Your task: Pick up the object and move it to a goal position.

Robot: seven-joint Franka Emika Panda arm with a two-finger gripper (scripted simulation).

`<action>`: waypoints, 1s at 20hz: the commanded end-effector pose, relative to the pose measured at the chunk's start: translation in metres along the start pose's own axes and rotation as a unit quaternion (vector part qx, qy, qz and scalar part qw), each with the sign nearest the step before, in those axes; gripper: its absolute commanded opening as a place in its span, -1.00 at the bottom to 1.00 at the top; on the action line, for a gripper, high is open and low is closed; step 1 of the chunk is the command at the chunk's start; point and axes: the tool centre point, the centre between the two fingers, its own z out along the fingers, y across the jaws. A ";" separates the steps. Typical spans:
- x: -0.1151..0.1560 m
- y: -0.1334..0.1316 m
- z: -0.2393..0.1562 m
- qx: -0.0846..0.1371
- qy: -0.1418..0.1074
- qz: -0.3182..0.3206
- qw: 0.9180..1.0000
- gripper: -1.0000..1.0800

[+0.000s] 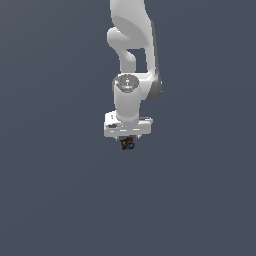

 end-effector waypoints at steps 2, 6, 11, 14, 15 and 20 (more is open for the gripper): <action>-0.014 -0.001 0.015 0.000 -0.001 -0.014 1.000 0.92; -0.024 -0.002 0.024 0.000 -0.002 -0.024 1.000 0.92; -0.027 -0.002 0.027 0.000 -0.003 -0.026 1.000 0.92; -0.027 -0.002 0.030 0.000 -0.003 -0.026 1.000 0.92; -0.027 -0.002 0.032 0.000 -0.003 -0.026 1.000 0.92; -0.028 -0.002 0.054 0.000 -0.003 -0.027 1.000 0.92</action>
